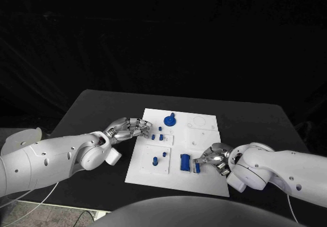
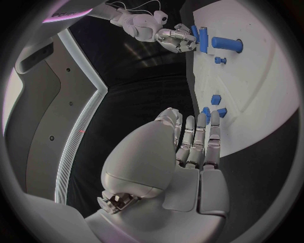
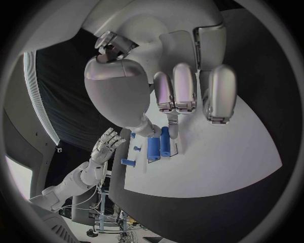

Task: Assemble the parts on the task board

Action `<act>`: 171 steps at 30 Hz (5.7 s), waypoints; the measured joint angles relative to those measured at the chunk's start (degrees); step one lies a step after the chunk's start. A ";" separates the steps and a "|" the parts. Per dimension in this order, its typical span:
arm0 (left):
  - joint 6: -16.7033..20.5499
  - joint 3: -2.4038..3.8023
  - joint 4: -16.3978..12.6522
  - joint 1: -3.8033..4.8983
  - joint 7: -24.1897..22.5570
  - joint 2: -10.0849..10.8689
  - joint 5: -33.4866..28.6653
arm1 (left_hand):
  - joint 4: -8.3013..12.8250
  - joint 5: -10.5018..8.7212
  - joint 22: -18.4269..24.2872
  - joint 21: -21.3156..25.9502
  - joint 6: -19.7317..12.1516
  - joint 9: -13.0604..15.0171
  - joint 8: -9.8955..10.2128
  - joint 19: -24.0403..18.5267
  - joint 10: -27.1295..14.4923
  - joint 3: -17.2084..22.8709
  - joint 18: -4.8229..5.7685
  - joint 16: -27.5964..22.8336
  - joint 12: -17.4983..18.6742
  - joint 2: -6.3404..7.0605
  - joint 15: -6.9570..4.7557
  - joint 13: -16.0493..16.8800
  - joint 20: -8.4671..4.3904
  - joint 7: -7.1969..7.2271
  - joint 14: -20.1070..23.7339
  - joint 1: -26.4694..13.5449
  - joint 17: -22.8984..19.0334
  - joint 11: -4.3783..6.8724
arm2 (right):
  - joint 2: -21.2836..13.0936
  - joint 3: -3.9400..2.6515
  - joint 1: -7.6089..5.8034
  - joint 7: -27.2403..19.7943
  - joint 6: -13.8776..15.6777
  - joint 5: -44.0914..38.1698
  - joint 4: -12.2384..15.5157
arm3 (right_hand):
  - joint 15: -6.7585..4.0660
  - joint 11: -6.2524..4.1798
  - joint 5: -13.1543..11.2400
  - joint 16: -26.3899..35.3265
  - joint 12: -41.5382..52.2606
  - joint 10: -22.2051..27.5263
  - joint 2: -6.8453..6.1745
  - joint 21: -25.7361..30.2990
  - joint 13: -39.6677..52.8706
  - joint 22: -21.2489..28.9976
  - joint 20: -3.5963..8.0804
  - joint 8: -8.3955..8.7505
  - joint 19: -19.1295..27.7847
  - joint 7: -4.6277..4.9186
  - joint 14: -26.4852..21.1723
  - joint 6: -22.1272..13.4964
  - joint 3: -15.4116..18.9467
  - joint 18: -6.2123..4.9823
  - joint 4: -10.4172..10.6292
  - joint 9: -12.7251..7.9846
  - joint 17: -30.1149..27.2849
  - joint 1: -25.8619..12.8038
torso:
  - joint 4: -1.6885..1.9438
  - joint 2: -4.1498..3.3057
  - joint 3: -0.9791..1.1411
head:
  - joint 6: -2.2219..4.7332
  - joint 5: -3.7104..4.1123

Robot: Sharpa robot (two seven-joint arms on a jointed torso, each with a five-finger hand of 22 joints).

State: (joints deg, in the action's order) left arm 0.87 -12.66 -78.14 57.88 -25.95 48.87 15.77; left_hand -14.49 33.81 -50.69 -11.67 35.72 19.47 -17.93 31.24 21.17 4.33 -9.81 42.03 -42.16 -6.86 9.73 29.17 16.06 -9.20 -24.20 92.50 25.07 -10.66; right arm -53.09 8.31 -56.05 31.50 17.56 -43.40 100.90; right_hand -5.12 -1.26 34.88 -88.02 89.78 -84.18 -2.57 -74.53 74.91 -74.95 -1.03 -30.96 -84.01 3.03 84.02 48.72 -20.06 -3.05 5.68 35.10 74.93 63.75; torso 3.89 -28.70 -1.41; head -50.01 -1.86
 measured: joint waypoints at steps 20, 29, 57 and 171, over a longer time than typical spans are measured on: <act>-0.21 -0.01 0.05 0.00 0.18 -0.12 0.00 | 0.00 0.00 0.01 0.00 0.00 0.00 0.00 0.00 0.00 -0.01 0.00 0.00 0.00 0.00 0.00 0.01 0.00 0.00 0.00 0.00 0.01 0.00 | 0.28 -0.02 0.55 2.74 -2.54 -2.61 -0.52 | 0.20 -0.01 -9.33 0.43 0.00 0.00 -0.04 0.58 0.00 0.01 -0.42 1.26 0.00 0.23 -0.21 -1.42 1.06 0.00 1.85 0.42 -0.01 -4.30 | 0.00 0.01 -0.01 | 0.00 -0.16; -0.31 -0.01 0.07 -0.01 0.24 -0.19 0.00 | 0.00 0.00 0.02 0.00 0.00 0.00 0.00 0.00 0.00 -0.01 0.00 0.00 0.00 0.00 0.00 0.01 0.00 0.00 0.00 0.00 0.01 0.00 | 0.30 -0.03 0.60 2.86 -2.60 -3.03 -0.57 | 0.20 -0.01 -10.05 0.43 0.00 0.00 0.32 0.58 -0.01 0.02 -0.42 1.26 0.00 0.23 -0.21 -1.41 1.06 0.00 2.17 0.57 -0.01 -4.65 | -0.01 0.01 0.00 | 0.00 -0.12; -0.68 -0.01 0.09 -0.02 0.55 -0.14 0.00 | 0.20 0.00 -0.12 0.21 0.00 0.00 0.00 0.00 0.00 0.23 0.00 0.00 0.00 0.00 0.00 -0.17 0.00 0.00 0.00 0.00 -0.09 0.00 | 0.20 -0.02 0.66 2.73 -2.62 -3.32 -0.38 | -0.55 -1.15 -9.23 0.43 0.00 0.29 0.68 0.51 0.03 0.03 0.24 -4.78 -0.01 -1.66 0.11 1.51 1.23 0.00 2.65 5.98 -0.02 -5.01 | -0.01 0.01 -0.01 | 0.00 -0.21; -1.95 -0.01 0.18 -0.05 1.71 0.06 0.00 | 0.38 0.24 -0.52 0.20 0.00 0.00 0.00 0.00 0.21 1.01 0.00 0.24 0.00 0.00 0.20 -0.61 0.00 0.00 -0.21 0.00 -0.17 -0.21 | 0.54 -0.29 4.50 4.06 -0.08 -40.36 2.88 | -1.14 -1.75 -9.70 0.66 0.00 0.10 -0.25 -0.24 0.04 0.04 0.63 -3.96 -0.01 -1.32 -0.10 -1.12 0.83 -0.01 3.51 8.22 -0.02 -5.93 | -0.01 0.01 -0.01 | 0.00 -0.47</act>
State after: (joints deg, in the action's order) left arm -1.08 -12.67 -77.95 57.83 -24.24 48.93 15.77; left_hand -14.11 34.06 -51.21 -11.47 35.72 19.47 -17.93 31.24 21.39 5.34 -9.81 42.27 -42.16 -6.86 9.93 28.55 16.07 -9.20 -24.41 92.50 24.90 -10.87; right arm -52.55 8.02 -51.55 35.56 17.48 -83.76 103.78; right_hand -6.26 -3.01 25.18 -87.37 89.78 -84.08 -2.82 -74.77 74.95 -74.91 -0.40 -34.92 -84.02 1.71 83.92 47.60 -19.23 -3.06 9.20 43.32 74.91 57.82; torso 3.88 -28.69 -1.42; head -50.01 -2.32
